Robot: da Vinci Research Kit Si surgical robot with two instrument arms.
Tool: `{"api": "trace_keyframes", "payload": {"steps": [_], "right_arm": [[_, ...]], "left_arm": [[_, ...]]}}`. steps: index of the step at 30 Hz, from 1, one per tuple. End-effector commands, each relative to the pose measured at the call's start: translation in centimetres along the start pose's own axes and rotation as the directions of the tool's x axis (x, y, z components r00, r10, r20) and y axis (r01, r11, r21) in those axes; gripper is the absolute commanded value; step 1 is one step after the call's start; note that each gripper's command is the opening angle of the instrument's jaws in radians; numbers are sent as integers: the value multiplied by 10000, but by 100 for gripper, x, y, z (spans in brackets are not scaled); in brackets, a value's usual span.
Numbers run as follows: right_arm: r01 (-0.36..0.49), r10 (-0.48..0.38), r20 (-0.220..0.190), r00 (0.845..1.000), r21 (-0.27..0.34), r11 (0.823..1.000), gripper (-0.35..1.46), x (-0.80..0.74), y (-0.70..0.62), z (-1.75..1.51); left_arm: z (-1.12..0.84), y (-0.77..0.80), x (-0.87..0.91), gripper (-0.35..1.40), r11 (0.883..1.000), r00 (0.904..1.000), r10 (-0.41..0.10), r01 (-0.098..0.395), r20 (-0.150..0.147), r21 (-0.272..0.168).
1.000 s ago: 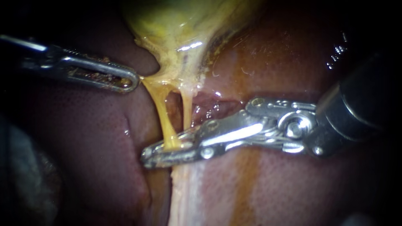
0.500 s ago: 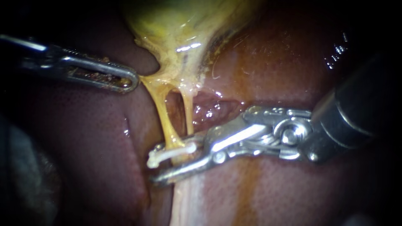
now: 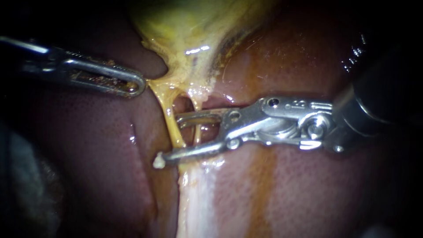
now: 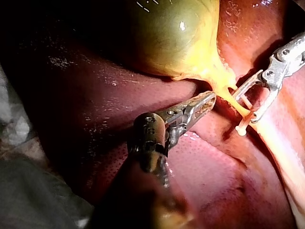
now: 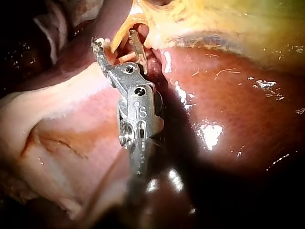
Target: Going back first clip left tube
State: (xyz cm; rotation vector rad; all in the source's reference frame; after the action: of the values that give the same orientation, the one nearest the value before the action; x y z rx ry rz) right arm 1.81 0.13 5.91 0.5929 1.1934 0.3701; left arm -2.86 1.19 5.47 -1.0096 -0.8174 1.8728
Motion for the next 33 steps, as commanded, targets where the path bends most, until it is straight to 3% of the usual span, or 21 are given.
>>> {"api": "trace_keyframes", "payload": {"steps": [1,3,5,9,18,33], "right_arm": [[25,-24,275,9996,-25,10000,50,3,0,-3],[332,-324,820,9961,-85,9994,50,6,-1,-9],[572,-566,991,9935,-29,9984,50,7,-3,-17],[1040,-1053,1011,9893,177,9944,50,8,-12,-40],[1626,-1602,915,9828,-191,9865,50,-4,-36,-86],[1849,-1801,923,9793,-457,9817,50,1,-36,-135]], "left_arm": [[0,0,0,-35,10000,10000,2,-2,-1,0],[0,0,0,-35,10000,10000,2,-2,0,-1],[0,0,0,-35,10000,10000,3,-3,0,-2],[-1,0,-1,-35,10000,10000,6,-6,3,-7],[-2,-1,-2,-35,10000,10000,13,-13,6,-11],[1,-1,-3,-35,10000,10000,21,-21,-2,4]]}}
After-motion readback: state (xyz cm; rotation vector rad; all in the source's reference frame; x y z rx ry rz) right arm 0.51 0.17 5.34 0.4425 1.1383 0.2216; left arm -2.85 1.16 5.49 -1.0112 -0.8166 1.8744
